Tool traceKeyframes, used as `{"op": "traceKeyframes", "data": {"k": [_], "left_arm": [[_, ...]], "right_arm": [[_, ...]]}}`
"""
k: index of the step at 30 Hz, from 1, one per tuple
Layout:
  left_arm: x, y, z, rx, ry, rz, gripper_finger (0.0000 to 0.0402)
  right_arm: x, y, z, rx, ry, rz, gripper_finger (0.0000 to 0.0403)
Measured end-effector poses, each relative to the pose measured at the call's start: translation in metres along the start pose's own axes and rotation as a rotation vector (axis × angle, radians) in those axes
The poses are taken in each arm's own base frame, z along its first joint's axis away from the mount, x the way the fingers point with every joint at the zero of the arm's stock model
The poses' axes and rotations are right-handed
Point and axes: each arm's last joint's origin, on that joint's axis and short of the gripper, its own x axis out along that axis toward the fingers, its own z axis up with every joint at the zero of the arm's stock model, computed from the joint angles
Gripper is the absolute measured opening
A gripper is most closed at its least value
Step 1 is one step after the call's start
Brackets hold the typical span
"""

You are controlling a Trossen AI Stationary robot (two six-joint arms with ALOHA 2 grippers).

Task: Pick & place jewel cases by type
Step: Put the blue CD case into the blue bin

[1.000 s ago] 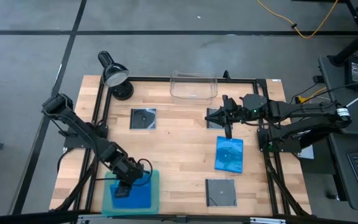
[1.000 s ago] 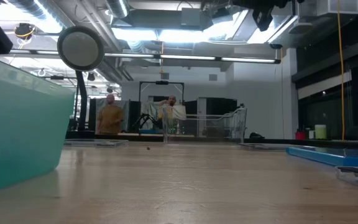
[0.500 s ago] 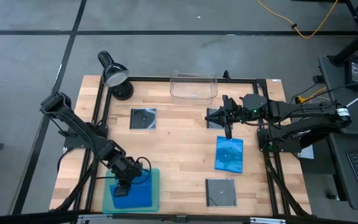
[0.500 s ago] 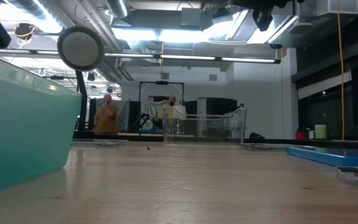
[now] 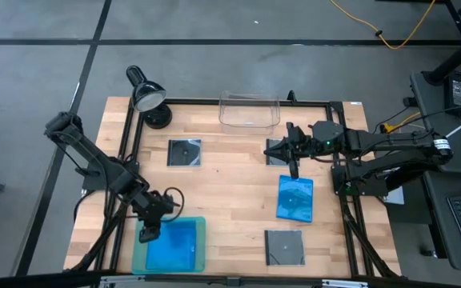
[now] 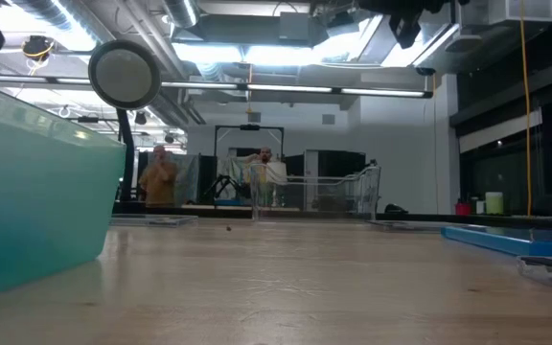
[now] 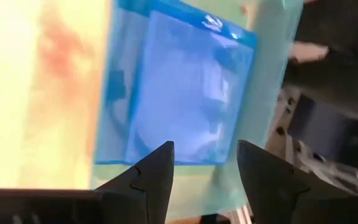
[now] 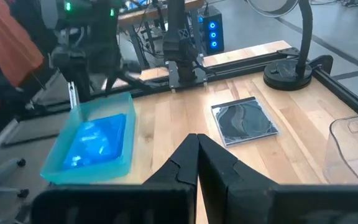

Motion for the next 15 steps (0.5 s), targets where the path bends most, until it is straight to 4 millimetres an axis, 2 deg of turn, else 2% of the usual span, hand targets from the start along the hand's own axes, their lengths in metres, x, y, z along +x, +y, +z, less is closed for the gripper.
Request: {"op": "traceKeyframes", "data": {"k": [7,11,15], "left_arm": [[-0.016,0.005,-0.002,-0.007,-0.141,0.036,0.0152],[-0.023,0.007,-0.001,0.001,-0.245,0.066,0.0148],[-0.029,0.007,0.003,0.067,-0.398,0.12,0.0147]], "right_arm": [[0.0,0.015,-0.014,-0.043,0.116,0.048,0.0012],[0.004,0.028,-0.03,0.017,0.236,0.019,0.0012],[0.009,0.039,-0.05,0.145,0.358,-0.096,0.0012]]}}
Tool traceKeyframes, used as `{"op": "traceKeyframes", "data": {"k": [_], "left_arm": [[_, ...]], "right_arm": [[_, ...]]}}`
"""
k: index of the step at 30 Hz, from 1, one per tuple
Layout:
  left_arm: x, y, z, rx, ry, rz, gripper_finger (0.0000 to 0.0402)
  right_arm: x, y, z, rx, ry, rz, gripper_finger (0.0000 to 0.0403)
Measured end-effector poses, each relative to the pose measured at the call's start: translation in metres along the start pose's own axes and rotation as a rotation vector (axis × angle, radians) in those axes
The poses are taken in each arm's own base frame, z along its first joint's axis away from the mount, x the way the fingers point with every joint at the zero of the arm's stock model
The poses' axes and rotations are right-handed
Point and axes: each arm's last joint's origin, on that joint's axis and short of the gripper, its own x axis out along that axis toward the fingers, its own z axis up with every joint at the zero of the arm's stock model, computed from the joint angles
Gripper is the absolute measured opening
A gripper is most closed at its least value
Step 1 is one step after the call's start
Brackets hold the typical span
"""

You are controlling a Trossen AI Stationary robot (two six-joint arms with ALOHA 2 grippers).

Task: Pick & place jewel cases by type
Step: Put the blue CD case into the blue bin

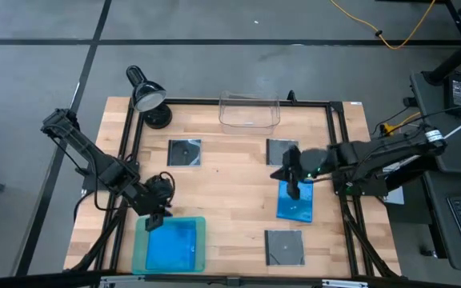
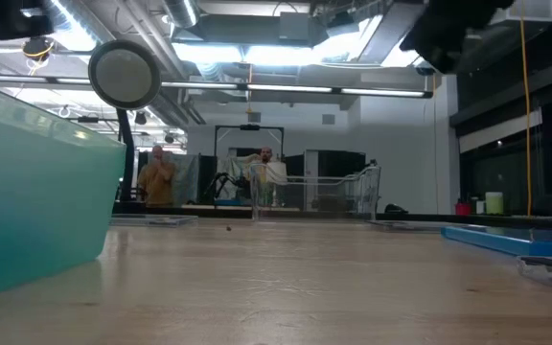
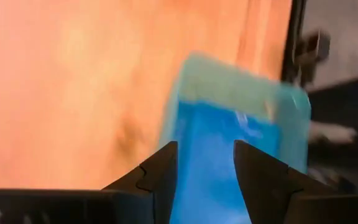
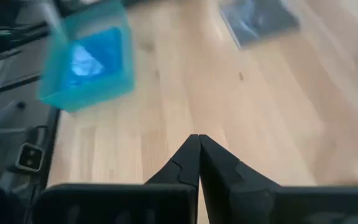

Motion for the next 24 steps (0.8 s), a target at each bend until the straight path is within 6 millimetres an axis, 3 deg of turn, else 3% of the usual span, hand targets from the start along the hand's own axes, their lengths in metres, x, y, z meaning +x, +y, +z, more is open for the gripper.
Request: {"op": "traceKeyframes", "data": {"k": [10,18,24], "left_arm": [[-0.011,-0.017,0.026,0.33,-0.529,0.132,0.0147],[-0.015,-0.009,0.053,0.27,-0.713,0.254,0.0147],[-0.015,-0.002,0.066,0.228,-0.737,0.23,0.0147]], "right_arm": [[0.009,-0.005,-0.053,0.461,0.354,-0.421,0.0012],[0.003,-0.009,-0.08,0.41,0.636,-0.629,0.0012],[0.019,-0.018,-0.107,0.404,0.711,-0.554,0.0012]]}}
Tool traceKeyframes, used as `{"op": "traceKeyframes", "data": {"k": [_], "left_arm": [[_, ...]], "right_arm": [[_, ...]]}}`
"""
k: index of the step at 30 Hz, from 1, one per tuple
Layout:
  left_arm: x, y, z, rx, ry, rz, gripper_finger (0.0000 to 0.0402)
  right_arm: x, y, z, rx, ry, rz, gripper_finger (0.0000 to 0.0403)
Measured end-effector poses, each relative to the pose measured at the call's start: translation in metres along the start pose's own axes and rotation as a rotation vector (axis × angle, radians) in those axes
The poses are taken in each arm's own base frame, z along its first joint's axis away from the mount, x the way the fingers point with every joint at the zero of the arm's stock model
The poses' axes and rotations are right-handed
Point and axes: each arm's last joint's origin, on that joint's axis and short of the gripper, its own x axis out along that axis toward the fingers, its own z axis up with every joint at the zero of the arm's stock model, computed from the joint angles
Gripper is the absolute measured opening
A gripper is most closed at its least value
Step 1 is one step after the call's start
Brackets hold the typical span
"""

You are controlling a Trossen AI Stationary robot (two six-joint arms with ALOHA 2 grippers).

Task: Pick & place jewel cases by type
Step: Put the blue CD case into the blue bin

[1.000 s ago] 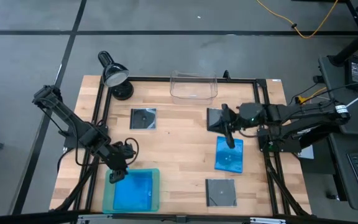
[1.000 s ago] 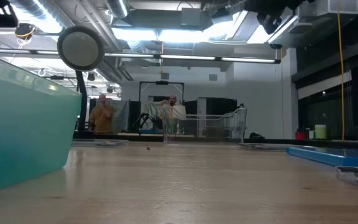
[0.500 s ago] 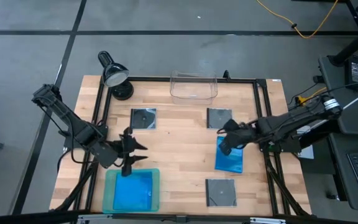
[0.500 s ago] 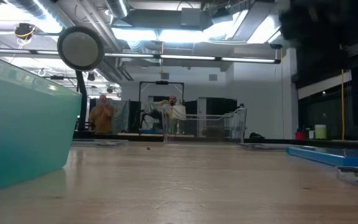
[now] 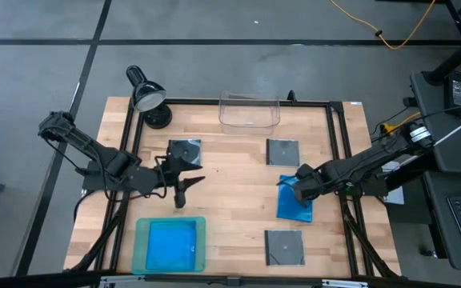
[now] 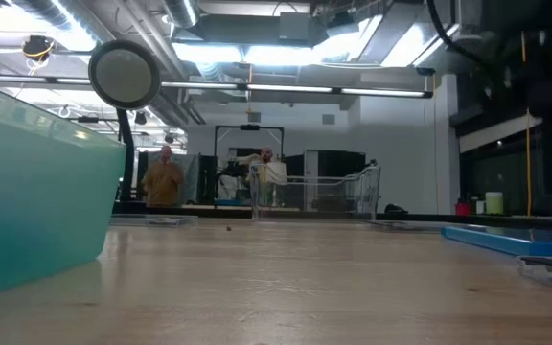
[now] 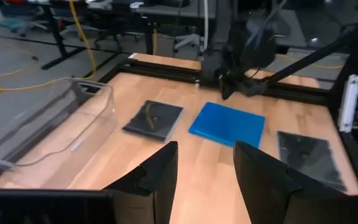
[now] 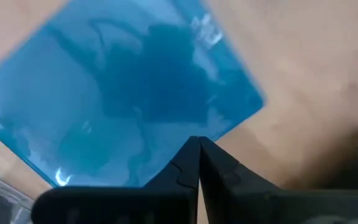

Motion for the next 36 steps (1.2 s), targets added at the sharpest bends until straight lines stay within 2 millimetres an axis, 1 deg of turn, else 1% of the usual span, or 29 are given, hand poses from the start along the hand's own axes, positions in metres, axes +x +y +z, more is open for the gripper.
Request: {"op": "traceKeyframes", "data": {"k": [3,5,7,13,17,21,28,31,36], "left_arm": [[0.002,0.001,0.001,-0.01,-0.002,-0.01,0.0147],[0.002,0.002,0.002,-0.011,-0.003,-0.005,0.0147],[0.002,0.002,0.002,-0.012,-0.004,-0.003,0.0147],[0.003,0.002,0.001,-0.01,-0.01,0.027,0.0147],[0.005,0.001,0.0,-0.017,-0.013,0.052,0.0147],[0.009,0.0,-0.002,-0.017,-0.005,0.062,0.0147],[0.025,-0.005,-0.013,-0.059,0.041,0.087,0.0147],[0.034,-0.007,-0.019,-0.088,0.069,0.092,0.0147],[0.049,-0.009,-0.03,-0.152,0.123,0.097,0.0147]], "right_arm": [[0.015,-0.003,-0.006,0.019,0.046,0.026,0.0012],[0.02,-0.006,-0.009,0.031,0.069,0.02,0.0012],[0.023,-0.008,-0.012,0.028,0.079,0.005,0.0012],[0.02,-0.004,-0.019,-0.011,0.102,0.031,0.0012],[0.028,-0.01,-0.026,0.01,0.177,0.013,0.0012],[0.035,-0.013,-0.028,0.02,0.184,0.009,0.0012],[0.048,-0.007,-0.025,0.03,0.152,0.147,0.0012],[0.05,-0.009,-0.024,0.039,0.154,0.16,0.0009],[0.051,-0.01,-0.018,-0.019,0.156,0.174,0.0005]]}}
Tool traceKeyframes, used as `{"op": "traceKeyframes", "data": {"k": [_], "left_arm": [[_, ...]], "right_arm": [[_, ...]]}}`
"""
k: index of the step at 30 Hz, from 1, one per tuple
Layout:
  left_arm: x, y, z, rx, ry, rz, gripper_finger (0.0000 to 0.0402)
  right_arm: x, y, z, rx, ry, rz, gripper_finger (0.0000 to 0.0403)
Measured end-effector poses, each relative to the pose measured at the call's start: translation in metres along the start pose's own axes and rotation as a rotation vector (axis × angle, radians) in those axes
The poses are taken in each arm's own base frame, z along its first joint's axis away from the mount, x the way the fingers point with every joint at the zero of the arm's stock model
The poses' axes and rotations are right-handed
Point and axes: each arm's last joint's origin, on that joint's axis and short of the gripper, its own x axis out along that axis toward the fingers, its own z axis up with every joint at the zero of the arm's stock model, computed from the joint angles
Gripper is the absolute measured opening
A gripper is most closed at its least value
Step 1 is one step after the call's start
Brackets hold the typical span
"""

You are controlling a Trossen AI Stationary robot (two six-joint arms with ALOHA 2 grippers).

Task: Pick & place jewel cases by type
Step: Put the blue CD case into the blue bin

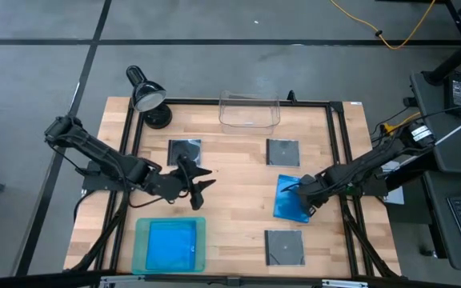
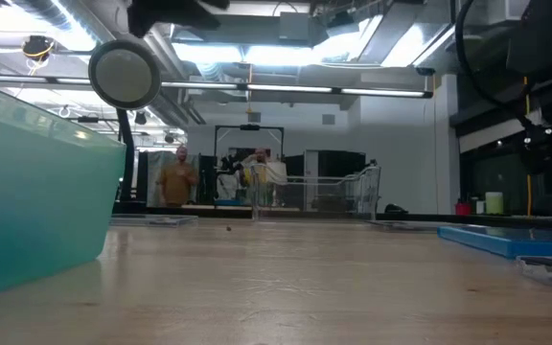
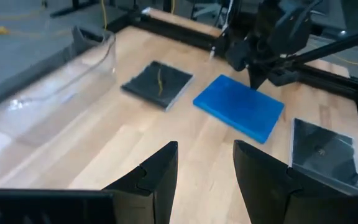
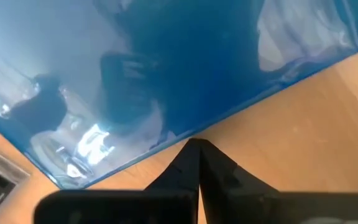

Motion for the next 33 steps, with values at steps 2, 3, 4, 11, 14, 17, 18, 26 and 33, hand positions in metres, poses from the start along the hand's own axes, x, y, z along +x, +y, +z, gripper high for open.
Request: {"op": "traceKeyframes", "data": {"k": [2,3,4,11,14,17,18,26,33], "left_arm": [[0.007,0.0,-0.003,-0.027,0.02,0.011,0.0147],[0.011,0.0,-0.006,-0.039,0.03,0.018,0.0147],[0.014,0.0,-0.007,-0.051,0.038,0.025,0.0147],[0.035,-0.001,-0.021,-0.12,0.116,0.043,0.0147],[0.043,-0.001,-0.027,-0.149,0.148,0.051,0.0147],[0.051,0.0,-0.032,-0.196,0.17,0.071,0.0147],[0.053,0.0,-0.034,-0.216,0.175,0.081,0.0147],[0.079,0.003,-0.056,-0.378,0.271,0.143,0.0147],[0.107,0.007,-0.067,-0.463,0.335,0.113,0.0149]], "right_arm": [[0.0,0.0,0.003,-0.017,-0.006,0.012,0.0006],[0.0,0.0,0.005,-0.025,-0.01,0.018,0.0006],[-0.001,0.0,0.006,-0.032,-0.014,0.023,0.0006],[-0.001,0.001,0.018,-0.063,-0.071,0.068,0.0007],[0.001,0.003,0.024,-0.082,-0.094,0.082,0.0007],[0.003,0.006,0.03,-0.099,-0.11,0.099,0.0007],[0.004,0.006,0.032,-0.103,-0.115,0.104,0.0007],[0.006,0.008,0.048,-0.156,-0.168,0.164,0.0007],[0.004,0.005,0.061,-0.203,-0.234,0.183,0.0007]]}}
